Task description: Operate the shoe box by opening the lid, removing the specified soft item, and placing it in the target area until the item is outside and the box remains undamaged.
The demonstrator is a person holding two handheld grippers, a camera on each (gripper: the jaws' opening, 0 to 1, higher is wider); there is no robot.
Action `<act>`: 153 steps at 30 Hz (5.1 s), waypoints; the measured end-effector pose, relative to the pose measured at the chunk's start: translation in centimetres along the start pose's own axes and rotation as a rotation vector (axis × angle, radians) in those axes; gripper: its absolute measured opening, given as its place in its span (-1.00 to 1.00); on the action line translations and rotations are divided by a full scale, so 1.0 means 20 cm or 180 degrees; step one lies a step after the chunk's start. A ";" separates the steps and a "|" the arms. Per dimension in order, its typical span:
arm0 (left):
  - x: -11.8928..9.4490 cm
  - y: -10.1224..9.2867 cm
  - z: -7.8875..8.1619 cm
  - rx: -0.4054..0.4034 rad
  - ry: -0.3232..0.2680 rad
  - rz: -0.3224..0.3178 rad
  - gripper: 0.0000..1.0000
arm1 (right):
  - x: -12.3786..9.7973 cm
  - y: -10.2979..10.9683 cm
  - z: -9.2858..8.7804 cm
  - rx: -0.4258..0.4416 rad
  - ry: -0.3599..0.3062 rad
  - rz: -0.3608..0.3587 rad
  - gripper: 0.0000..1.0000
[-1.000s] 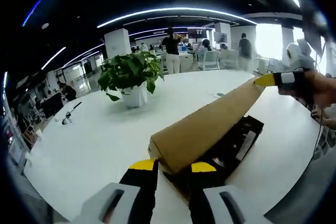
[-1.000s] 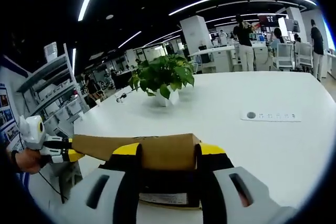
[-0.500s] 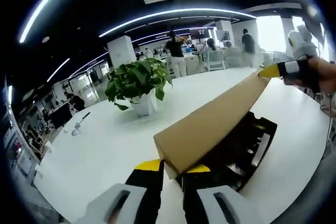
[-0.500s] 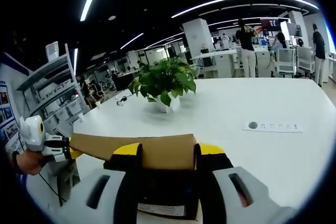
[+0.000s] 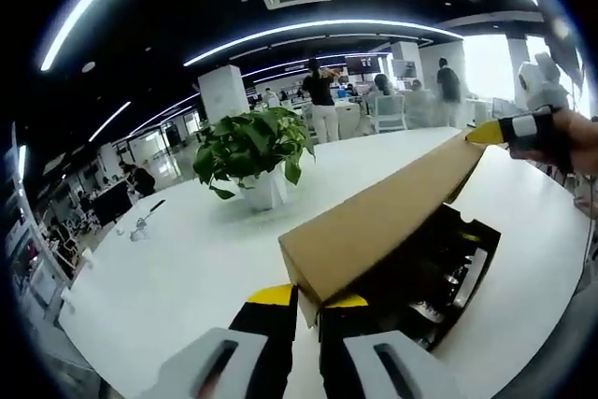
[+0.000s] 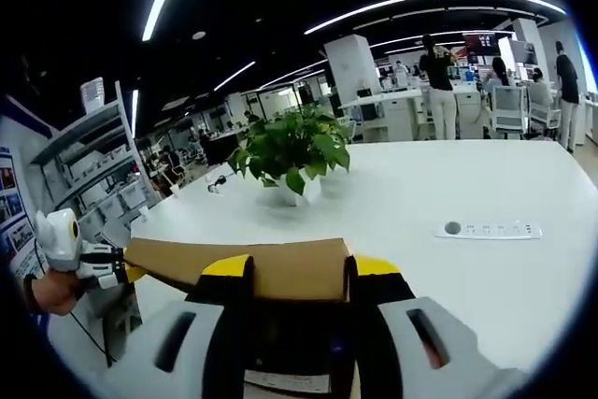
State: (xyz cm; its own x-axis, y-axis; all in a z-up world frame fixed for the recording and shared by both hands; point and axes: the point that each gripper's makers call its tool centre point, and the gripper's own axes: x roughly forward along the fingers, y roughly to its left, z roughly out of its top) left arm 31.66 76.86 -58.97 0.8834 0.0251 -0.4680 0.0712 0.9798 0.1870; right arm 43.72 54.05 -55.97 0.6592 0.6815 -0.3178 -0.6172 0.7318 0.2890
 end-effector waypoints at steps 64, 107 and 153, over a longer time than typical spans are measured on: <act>0.20 0.17 0.14 -0.0159 -0.0091 0.0028 -0.90 | 0.18 -0.29 -0.26 0.0153 0.0541 -0.0255 -0.72; 0.37 0.14 -0.13 -0.0478 0.0275 -0.0071 -0.95 | 0.40 -0.34 -0.25 -0.0041 0.0746 -0.0256 -1.00; 0.59 0.22 -0.17 -0.0616 0.0506 -0.0066 -1.00 | 0.49 -0.41 -0.36 0.0081 0.1074 -0.0336 -0.96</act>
State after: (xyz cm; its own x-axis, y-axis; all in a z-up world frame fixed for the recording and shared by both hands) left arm 40.77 82.21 -66.50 0.7976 0.0205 -0.6028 -0.0149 0.9998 0.0142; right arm 52.13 54.63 -67.88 0.5371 0.5650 -0.6264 -0.5396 0.8009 0.2597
